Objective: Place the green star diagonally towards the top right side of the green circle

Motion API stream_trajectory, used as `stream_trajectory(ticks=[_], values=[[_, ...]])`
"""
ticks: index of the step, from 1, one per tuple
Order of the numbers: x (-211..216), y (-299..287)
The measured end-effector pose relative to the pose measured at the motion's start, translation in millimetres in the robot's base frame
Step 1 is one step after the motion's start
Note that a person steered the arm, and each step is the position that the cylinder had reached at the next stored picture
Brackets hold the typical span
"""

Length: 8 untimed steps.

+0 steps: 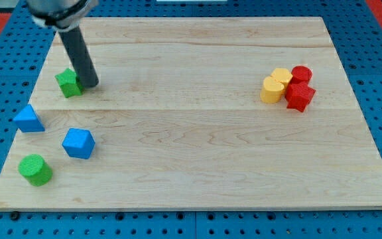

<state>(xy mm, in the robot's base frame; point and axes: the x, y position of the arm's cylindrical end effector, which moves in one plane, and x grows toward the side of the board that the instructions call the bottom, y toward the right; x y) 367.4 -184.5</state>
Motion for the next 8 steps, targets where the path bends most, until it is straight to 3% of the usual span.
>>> stream_trajectory(ticks=[1, 2, 4, 7, 8], values=[[-16.1, -5.1], [2.5, -24.5], [-7.3, -47.5], [68.6, -61.7], [63.8, -46.9]])
